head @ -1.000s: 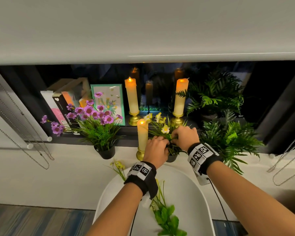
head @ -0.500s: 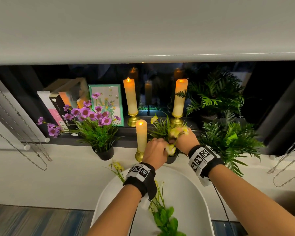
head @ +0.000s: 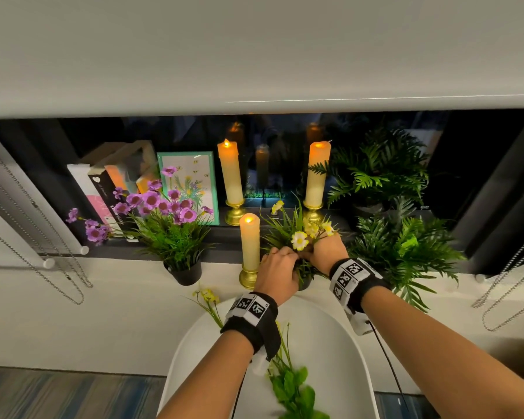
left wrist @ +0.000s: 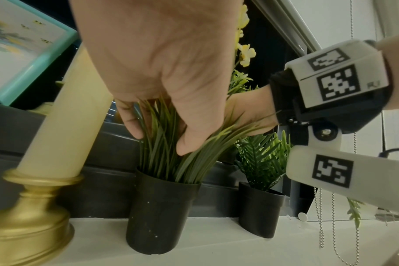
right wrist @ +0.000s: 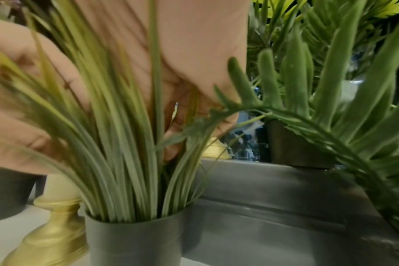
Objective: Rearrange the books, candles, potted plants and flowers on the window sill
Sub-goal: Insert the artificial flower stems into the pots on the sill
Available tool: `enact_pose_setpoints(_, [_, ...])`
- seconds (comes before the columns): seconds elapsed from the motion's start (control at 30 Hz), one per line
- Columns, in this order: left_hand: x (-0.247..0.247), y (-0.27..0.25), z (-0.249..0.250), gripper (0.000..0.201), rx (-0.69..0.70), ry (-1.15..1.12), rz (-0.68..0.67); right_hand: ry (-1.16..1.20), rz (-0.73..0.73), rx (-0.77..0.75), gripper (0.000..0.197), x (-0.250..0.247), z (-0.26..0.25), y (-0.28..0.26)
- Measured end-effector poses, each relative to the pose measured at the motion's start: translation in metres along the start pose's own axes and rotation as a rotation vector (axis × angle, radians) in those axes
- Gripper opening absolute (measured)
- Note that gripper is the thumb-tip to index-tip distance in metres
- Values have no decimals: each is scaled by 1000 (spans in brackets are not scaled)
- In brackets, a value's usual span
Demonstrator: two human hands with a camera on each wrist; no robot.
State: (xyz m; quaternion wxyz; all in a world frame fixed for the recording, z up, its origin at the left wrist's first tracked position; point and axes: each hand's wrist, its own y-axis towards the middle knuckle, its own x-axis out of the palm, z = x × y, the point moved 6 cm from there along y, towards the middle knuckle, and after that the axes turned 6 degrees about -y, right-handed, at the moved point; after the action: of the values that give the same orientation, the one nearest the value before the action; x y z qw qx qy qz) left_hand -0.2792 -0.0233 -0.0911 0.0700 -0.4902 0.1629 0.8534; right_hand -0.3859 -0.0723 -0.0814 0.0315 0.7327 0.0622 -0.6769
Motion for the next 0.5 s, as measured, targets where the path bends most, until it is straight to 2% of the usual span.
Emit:
enact_pose_setpoints(0.17, [-4, -3, -1, 38, -2, 46, -27, 179, 11, -43, 26, -9, 5, -3])
enact_pose_setpoints(0.3, [-10, -7, -4, 41, 8, 11, 18, 317, 123, -107, 22, -28, 11, -12])
enact_pose_setpoints(0.5, [-17, -8, -3, 42, 20, 30, 6, 357, 193, -151, 34, -30, 15, -24])
